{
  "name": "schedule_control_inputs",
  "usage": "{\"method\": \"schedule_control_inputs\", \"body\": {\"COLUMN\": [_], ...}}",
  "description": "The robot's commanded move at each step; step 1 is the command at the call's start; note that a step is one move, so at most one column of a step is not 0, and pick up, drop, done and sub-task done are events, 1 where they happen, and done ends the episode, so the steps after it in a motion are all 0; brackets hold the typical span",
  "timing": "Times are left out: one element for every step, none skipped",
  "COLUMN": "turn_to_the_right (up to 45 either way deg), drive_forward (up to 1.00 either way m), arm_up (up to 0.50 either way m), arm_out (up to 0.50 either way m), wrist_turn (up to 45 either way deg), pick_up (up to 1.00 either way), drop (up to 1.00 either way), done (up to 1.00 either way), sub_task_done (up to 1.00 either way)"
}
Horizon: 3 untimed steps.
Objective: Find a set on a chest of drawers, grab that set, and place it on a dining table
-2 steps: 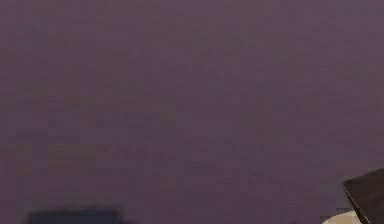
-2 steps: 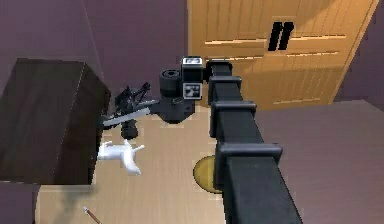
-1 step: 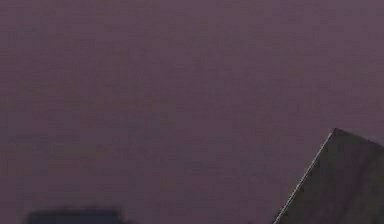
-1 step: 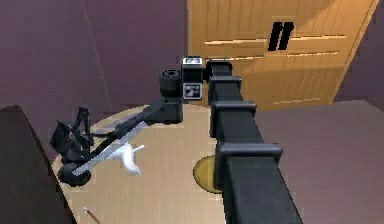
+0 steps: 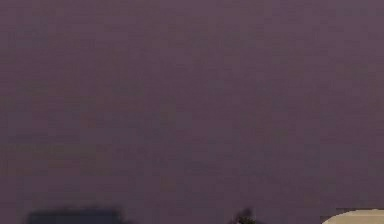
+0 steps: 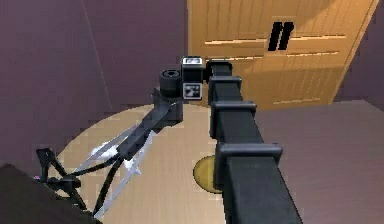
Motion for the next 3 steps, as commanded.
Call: {"method": "schedule_control_inputs", "body": {"turn_to_the_right": [0.0, -3.0, 0.0], "drive_forward": [0.00, 0.00, 0.20], "arm_up": [0.00, 0.00, 0.00], "arm_out": [-0.22, 0.00, 0.00], "wrist_turn": [0.0, 0.0, 0.0], "pick_up": [0.00, 0.00, 0.00], "drop": [0.00, 0.00, 0.00], "done": [0.00, 0.00, 0.00], "sub_task_done": [0.00, 0.00, 0.00]}}
